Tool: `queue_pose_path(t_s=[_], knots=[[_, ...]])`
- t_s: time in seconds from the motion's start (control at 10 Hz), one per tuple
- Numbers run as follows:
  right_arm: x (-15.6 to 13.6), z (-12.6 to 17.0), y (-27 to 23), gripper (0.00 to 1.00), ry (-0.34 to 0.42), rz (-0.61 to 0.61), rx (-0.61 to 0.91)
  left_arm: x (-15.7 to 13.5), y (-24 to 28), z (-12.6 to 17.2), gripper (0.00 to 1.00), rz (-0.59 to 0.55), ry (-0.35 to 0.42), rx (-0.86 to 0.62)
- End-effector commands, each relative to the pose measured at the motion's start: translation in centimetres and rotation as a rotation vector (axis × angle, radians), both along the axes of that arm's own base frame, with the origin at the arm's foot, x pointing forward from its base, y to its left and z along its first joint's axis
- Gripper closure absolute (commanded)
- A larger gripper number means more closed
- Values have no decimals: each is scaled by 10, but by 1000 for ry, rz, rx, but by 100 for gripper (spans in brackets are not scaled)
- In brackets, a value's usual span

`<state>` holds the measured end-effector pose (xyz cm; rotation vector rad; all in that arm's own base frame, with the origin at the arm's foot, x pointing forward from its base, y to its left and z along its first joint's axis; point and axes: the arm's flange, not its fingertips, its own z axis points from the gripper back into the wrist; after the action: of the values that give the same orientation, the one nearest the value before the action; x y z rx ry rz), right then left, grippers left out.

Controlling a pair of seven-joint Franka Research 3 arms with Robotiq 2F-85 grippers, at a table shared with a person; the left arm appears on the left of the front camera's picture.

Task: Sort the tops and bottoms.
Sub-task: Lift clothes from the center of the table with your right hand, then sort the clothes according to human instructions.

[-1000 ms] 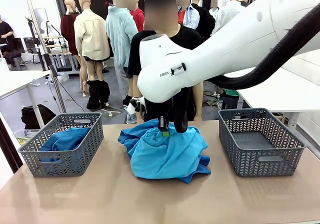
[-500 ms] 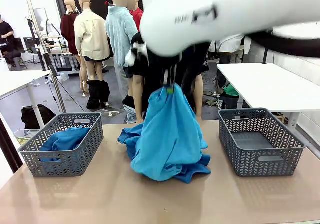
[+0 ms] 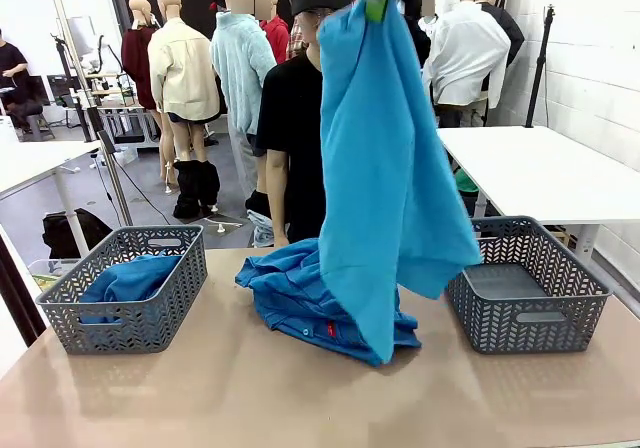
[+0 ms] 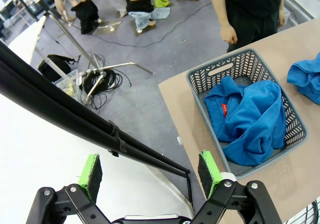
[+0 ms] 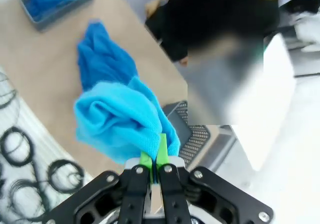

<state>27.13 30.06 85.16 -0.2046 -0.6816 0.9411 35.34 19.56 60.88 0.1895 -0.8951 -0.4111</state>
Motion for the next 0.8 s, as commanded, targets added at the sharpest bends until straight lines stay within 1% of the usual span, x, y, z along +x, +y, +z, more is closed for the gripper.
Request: queue_pose_path(t_s=[0.0,0.2,0.4,0.5,0.6,0.7], knots=[[-6,21,21,100,-25,-47,34,0,1,1,0,-1,17,7],[-14,44,37,100,-66,-54,69,0,1,1,0,-1,17,7],[-15,58,31,100,-53,-59,139,0,1,1,0,-1,17,7],[-15,56,27,100,-49,-78,135,0,1,1,0,-1,17,7],[-18,46,31,100,-57,-32,108,0,1,1,0,-1,17,7],[-18,46,31,100,-57,-32,108,0,1,1,0,-1,17,7]])
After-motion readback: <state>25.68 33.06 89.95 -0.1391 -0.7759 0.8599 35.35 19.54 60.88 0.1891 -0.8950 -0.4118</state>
